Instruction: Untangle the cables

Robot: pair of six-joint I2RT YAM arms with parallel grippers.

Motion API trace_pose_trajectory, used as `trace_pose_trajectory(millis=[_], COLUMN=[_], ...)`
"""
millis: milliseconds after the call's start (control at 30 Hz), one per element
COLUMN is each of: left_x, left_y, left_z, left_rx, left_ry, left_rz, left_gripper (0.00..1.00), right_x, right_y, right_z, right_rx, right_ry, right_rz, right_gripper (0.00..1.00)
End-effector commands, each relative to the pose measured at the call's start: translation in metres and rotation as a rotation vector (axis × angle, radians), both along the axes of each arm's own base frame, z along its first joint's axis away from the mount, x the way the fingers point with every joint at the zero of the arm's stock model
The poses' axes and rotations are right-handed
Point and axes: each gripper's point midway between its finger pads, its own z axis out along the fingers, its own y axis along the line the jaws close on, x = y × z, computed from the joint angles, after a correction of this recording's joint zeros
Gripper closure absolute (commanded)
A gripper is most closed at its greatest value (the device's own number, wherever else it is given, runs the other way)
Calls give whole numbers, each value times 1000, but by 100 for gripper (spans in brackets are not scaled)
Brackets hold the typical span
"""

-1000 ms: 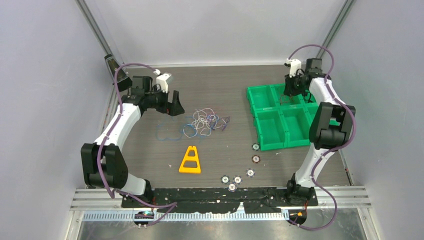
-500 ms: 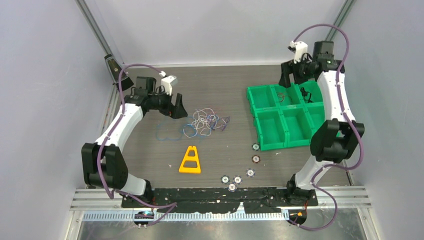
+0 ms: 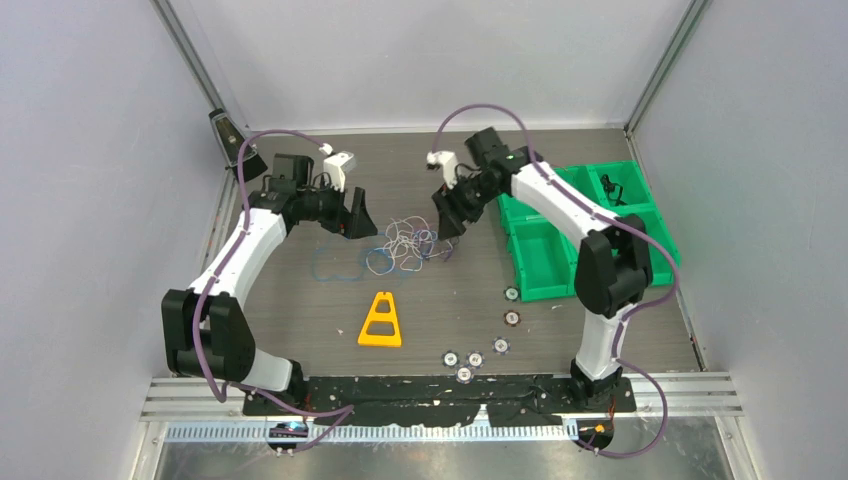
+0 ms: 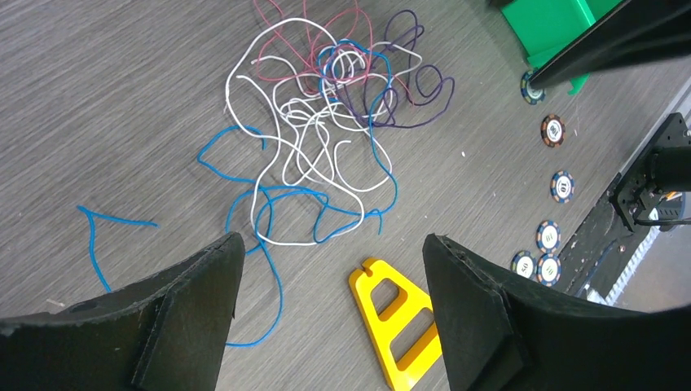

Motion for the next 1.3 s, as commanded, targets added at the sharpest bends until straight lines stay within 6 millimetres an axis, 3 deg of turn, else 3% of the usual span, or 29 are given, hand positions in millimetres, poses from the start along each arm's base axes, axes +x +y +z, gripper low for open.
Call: trace_pose_trajectory(millis=[0,200,300,467,533,667,767,900,1000,1067,1167,1267], left_x=[-11,-14,-17,-18,-17,-14,-13,-17,-25,-23,-25,-21], left_y=[-1,-1,1,3,2,1,2,-4,-13,-18,-33,-55], left_z=[14,17,17,18,19,24,30,46,70,90,109,143], left_rx=[-11,-16,-3,3,1,-4,-7,-48,-124,-161,-162,-201], left_ry=[-23,-27,-33,-48,-53,-70,-98,-203,-379,-538,-671,-804], left_rz=[-22,-27,-34,-38,-39,-40,-47,-86,-124,-135,-171,-176], left_gripper=[18,19,19,19,19,19,18,10,1,0,0,0], right_x=[-7,0,-3,-17,-18,-16,-14,-17,-22,-27,-32,-36], right_y=[23,32,29,24,24,23,28,47,66,74,80,85], right_z=[-27,-77,-91,-91,-89,-77,-52,24,94,135,183,221], right_rx=[-31,-126,-150,-154,-150,-158,-118,52,227,327,431,507], right_ry=[14,37,56,83,71,61,28,-44,-94,-132,-196,-217], right_rz=[27,36,43,61,67,73,86,93,112,123,137,134], right_gripper=[34,41,53,56,75,93,95,95,94,95,95,95])
